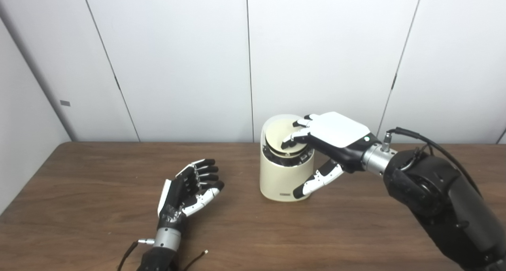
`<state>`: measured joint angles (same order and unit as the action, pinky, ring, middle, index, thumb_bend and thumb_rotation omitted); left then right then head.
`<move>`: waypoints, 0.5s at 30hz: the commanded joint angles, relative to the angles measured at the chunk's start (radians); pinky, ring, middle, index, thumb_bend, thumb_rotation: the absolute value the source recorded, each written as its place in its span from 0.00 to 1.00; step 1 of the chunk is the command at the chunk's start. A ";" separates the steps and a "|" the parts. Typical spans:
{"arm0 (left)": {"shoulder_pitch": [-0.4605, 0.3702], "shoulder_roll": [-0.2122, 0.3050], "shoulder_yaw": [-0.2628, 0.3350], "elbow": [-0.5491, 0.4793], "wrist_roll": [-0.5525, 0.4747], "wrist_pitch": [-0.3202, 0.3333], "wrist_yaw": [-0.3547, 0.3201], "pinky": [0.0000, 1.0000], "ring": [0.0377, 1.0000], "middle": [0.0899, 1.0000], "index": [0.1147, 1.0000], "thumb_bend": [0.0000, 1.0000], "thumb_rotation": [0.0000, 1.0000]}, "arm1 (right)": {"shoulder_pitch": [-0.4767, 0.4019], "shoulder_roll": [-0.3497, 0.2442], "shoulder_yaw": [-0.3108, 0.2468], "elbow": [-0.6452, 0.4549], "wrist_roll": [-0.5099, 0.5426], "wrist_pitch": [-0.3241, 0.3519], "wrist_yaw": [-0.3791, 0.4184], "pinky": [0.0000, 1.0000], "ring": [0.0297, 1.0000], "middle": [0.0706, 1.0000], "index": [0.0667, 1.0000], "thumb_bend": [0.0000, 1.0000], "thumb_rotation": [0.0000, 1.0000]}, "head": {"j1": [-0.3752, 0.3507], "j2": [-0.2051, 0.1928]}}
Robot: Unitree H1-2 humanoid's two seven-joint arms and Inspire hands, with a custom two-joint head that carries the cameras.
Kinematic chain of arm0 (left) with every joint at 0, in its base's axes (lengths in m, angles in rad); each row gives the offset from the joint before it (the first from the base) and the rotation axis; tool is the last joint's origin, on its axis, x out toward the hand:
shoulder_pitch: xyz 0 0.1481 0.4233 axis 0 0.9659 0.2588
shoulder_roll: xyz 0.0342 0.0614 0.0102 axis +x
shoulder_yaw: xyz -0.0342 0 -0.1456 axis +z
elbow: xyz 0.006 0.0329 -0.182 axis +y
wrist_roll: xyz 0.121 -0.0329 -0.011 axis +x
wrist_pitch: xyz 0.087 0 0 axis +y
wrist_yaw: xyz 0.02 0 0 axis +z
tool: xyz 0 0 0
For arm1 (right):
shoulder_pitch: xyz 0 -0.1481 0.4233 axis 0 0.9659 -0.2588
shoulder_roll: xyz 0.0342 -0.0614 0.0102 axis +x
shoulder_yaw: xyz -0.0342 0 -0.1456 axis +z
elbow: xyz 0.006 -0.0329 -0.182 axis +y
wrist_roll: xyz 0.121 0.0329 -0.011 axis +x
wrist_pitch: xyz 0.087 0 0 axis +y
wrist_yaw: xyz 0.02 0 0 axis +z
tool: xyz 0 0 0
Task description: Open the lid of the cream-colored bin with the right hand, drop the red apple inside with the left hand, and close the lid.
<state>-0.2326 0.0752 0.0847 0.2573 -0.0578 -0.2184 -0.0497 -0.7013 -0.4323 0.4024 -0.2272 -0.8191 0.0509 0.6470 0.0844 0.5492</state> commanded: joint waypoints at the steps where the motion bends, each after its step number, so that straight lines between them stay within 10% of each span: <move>1: 0.059 -0.021 -0.012 0.018 -0.002 0.000 0.005 0.55 0.64 0.66 0.69 0.61 0.12 | -0.030 0.002 -0.007 -0.012 -0.008 -0.003 0.001 0.98 0.94 0.76 0.77 0.73 0.66 | 0.004 0.005; 15: 0.075 -0.025 -0.015 -0.019 0.005 0.020 0.008 0.54 0.63 0.66 0.68 0.63 0.14 | 0.000 0.018 0.026 0.032 -0.036 -0.031 0.010 0.98 0.95 0.77 0.78 0.73 0.66 | 0.014 0.023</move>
<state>-0.2047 0.0669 0.0807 0.2151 -0.0562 -0.1963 -0.0486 -0.6841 -0.4176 0.4177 -0.2087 -0.8506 0.0292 0.6391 0.0982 0.5706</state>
